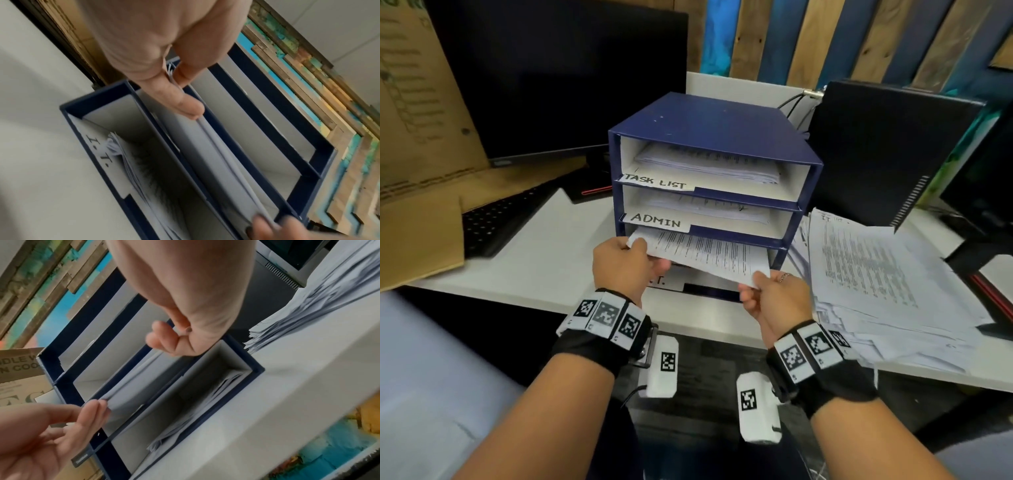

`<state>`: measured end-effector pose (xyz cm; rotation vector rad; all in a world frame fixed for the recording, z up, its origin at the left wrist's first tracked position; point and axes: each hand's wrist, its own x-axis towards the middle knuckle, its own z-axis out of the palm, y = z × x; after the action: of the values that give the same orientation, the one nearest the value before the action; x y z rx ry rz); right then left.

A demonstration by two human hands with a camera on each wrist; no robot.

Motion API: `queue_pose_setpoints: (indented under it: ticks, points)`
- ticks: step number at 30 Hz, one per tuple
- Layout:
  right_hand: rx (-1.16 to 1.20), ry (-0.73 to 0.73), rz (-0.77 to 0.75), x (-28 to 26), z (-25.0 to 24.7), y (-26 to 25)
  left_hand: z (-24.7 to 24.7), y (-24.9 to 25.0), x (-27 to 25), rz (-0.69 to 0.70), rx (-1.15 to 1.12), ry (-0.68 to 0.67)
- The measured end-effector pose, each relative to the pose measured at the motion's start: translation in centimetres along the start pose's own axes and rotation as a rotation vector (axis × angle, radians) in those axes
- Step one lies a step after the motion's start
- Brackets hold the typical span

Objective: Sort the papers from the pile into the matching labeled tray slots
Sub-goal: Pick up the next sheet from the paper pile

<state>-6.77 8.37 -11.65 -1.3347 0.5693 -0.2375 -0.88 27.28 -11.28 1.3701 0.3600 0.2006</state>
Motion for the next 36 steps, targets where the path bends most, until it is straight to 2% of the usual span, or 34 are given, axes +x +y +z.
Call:
queue_pose_setpoints:
  ticks: [3, 5, 10, 14, 19, 23, 26, 28, 30, 32, 36]
  points:
    - [0.139, 0.057, 0.009, 0.3, 1.0, -0.4, 1.0, -0.2, 0.3, 0.02, 0.031, 0.033]
    - [0.128, 0.02, -0.033, -0.2, 1.3, -0.2, 1.6, -0.2, 1.1, 0.018, 0.069, 0.039]
    - [-0.251, -0.05, -0.218, -0.3, 0.5, 0.3, 3.5, -0.2, 3.6, 0.049, 0.166, 0.031]
    - [-0.7, -0.075, -0.416, 0.4, 0.1, -0.1, 3.9, -0.7, 4.4, 0.059, 0.292, 0.076]
    - [-0.947, -0.214, -0.406, 1.2, 1.7, -0.2, 4.2, -2.3, 5.1, 0.065, 0.145, 0.02]
    - [-0.908, -0.301, -0.421, 0.9, 1.7, -0.6, 4.1, -1.9, 3.5, 0.072, 0.091, 0.018]
    - [-0.781, -0.222, -0.483, 0.8, 0.0, -1.1, 4.5, -1.6, 0.7, 0.077, -0.11, 0.048]
    - [-0.702, -0.155, -0.511, 1.2, -1.4, -1.3, 5.6, -1.7, -1.7, 0.05, -0.142, 0.046]
    - [-0.719, -0.106, -0.501, 1.7, -3.0, -1.6, 7.2, -2.1, -4.3, 0.06, -0.039, -0.033]
    - [-0.851, -0.054, -0.502, 2.1, -4.5, -2.0, 8.5, -2.7, -6.7, 0.09, 0.082, -0.169]
    - [-1.105, 0.083, -0.469, 3.7, -8.6, -3.3, 11.6, -3.8, -10.1, 0.087, 0.348, -0.566]
